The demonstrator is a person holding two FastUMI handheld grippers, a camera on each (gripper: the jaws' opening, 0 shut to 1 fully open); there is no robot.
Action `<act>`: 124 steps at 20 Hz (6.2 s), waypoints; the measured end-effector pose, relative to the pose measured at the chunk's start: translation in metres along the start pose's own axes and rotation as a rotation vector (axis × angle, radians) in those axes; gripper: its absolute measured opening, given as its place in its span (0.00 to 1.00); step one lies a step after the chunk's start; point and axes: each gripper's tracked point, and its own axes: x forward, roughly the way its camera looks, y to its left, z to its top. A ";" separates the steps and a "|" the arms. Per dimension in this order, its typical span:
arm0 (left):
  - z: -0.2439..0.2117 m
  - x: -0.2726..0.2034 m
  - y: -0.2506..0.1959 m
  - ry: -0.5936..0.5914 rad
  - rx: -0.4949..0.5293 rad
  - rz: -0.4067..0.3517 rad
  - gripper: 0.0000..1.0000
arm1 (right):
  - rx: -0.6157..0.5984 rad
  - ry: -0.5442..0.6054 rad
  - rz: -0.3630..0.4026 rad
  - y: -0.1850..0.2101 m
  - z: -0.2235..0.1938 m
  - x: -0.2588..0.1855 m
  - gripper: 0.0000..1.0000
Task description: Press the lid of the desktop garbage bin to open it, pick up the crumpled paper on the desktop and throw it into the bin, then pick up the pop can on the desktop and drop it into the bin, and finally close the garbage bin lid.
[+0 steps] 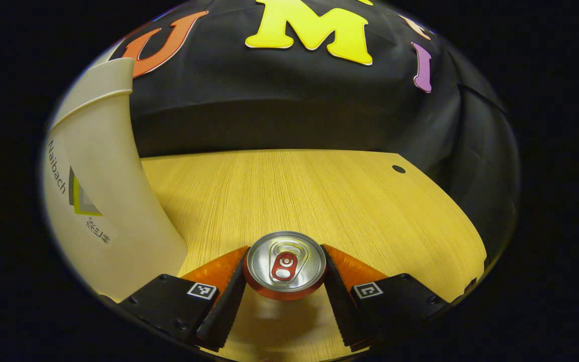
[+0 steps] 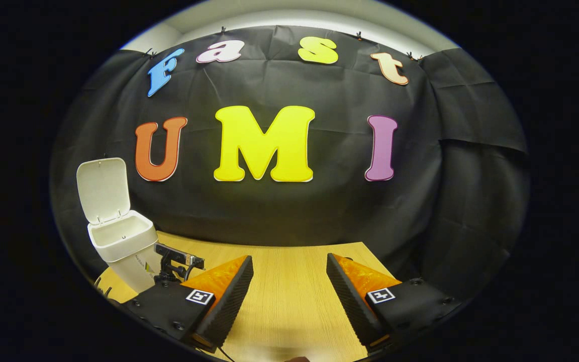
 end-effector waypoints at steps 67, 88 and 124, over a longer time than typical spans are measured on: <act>0.362 -0.284 0.282 -0.701 -0.019 0.583 0.96 | 0.061 -0.077 0.184 0.037 0.038 -0.038 0.94; 0.258 -0.212 0.203 -0.440 -0.349 0.574 0.96 | -0.026 -0.108 0.264 0.010 0.027 -0.029 0.94; 0.183 -0.195 0.146 -0.425 -0.194 0.594 0.98 | -0.095 -0.149 0.331 0.032 0.020 -0.039 0.95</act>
